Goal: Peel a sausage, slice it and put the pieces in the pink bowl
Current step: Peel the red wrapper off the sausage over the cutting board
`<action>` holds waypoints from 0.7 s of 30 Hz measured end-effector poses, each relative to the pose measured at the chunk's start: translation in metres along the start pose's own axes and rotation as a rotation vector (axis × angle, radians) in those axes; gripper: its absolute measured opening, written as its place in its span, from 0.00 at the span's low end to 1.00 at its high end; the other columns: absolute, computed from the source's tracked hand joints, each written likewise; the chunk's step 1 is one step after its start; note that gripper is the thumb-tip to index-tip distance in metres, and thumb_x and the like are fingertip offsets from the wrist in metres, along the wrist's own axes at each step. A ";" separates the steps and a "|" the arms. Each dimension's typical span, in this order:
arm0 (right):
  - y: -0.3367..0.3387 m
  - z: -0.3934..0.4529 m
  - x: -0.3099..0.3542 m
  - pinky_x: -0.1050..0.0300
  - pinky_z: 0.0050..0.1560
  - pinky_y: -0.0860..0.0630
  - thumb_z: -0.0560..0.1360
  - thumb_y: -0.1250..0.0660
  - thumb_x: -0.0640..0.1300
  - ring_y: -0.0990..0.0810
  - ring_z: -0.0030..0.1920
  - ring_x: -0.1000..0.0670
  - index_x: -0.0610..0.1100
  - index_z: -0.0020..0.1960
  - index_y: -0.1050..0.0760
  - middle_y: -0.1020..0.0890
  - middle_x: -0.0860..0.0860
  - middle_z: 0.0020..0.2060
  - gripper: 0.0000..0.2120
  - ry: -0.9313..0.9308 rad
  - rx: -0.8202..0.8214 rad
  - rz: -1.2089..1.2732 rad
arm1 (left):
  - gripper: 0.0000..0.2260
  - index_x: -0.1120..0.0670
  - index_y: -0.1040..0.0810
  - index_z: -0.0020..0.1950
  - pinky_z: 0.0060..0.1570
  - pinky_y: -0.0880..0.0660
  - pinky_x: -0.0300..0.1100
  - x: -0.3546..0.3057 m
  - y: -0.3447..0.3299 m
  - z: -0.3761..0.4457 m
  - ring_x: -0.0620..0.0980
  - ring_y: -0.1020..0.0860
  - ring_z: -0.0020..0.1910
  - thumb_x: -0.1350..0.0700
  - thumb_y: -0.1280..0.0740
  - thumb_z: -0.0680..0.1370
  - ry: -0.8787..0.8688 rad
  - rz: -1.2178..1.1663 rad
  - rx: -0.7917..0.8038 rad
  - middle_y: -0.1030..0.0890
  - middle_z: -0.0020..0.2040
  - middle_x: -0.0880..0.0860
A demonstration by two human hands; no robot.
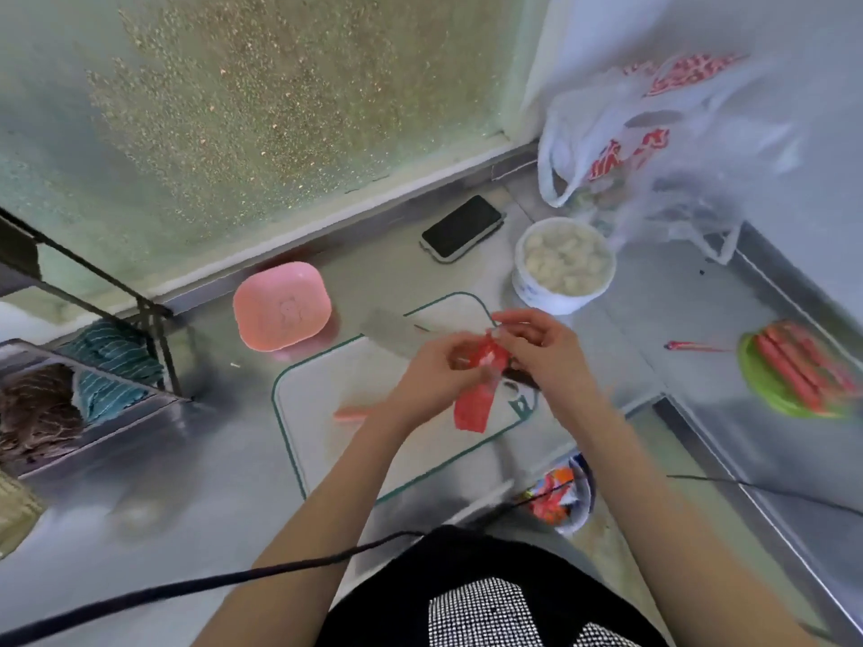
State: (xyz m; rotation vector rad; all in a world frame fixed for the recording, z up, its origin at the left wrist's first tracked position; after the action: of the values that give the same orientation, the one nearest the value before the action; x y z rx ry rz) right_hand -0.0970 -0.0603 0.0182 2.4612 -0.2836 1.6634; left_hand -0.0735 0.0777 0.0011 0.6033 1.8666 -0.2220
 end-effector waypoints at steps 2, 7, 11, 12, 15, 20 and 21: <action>0.050 -0.012 -0.004 0.58 0.44 0.20 0.72 0.30 0.35 0.18 0.39 0.52 0.45 0.47 0.20 0.16 0.44 0.40 0.07 0.036 -0.157 -0.025 | 0.14 0.60 0.21 0.54 0.38 0.27 0.28 -0.006 -0.036 0.013 0.38 0.22 0.37 0.63 0.27 0.69 0.002 0.050 0.150 0.19 0.43 0.51; 0.161 -0.065 -0.034 0.60 0.47 0.24 0.71 0.29 0.37 0.19 0.39 0.53 0.50 0.45 0.21 0.16 0.45 0.40 0.09 0.025 -0.491 -0.167 | 0.16 0.52 0.21 0.52 0.51 0.24 0.40 0.007 -0.121 0.027 0.43 0.20 0.47 0.55 0.24 0.66 -0.039 0.322 0.427 0.18 0.49 0.51; 0.210 -0.107 -0.079 0.60 0.47 0.25 0.71 0.29 0.39 0.20 0.37 0.58 0.54 0.41 0.22 0.16 0.49 0.38 0.09 -0.107 -0.674 -0.248 | 0.16 0.56 0.22 0.55 0.54 0.29 0.39 0.022 -0.158 0.027 0.50 0.21 0.53 0.56 0.28 0.69 -0.017 0.473 0.498 0.18 0.54 0.54; 0.217 -0.114 -0.092 0.60 0.46 0.25 0.71 0.29 0.39 0.20 0.37 0.59 0.54 0.40 0.22 0.16 0.50 0.37 0.10 -0.149 -0.706 -0.265 | 0.15 0.56 0.22 0.56 0.54 0.29 0.39 0.026 -0.162 0.027 0.50 0.22 0.54 0.57 0.28 0.70 -0.011 0.498 0.506 0.18 0.54 0.55; 0.222 -0.115 -0.122 0.56 0.46 0.25 0.70 0.29 0.40 0.19 0.41 0.53 0.55 0.38 0.22 0.16 0.51 0.38 0.10 -0.240 -0.743 -0.299 | 0.13 0.56 0.23 0.57 0.53 0.29 0.38 0.035 -0.167 0.030 0.48 0.22 0.52 0.60 0.31 0.72 0.014 0.553 0.530 0.19 0.53 0.53; 0.215 -0.084 -0.154 0.62 0.30 0.34 0.71 0.31 0.40 0.26 0.33 0.54 0.47 0.42 0.21 0.20 0.50 0.37 0.03 -0.350 -0.761 -0.305 | 0.11 0.54 0.22 0.55 0.45 0.32 0.28 0.045 -0.165 0.032 0.44 0.22 0.50 0.61 0.32 0.73 0.040 0.573 0.533 0.20 0.48 0.47; 0.215 -0.078 -0.160 0.63 0.30 0.35 0.72 0.31 0.40 0.25 0.35 0.53 0.46 0.43 0.20 0.20 0.50 0.38 0.02 -0.371 -0.763 -0.304 | 0.11 0.54 0.22 0.55 0.44 0.32 0.27 0.045 -0.164 0.032 0.43 0.22 0.49 0.61 0.32 0.73 0.041 0.573 0.530 0.21 0.46 0.45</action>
State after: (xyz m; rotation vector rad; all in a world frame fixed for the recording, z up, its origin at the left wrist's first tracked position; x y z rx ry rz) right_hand -0.2778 -0.2397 -0.0965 2.0493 -0.4562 0.7614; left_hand -0.1418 -0.0620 -0.0743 1.4812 1.5919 -0.3244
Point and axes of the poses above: each hand's wrist, its own z-axis towards the middle knuckle, its own y-axis out of the back of the hand, x = y × z, the point moved 6 cm from there along z, towards the middle knuckle
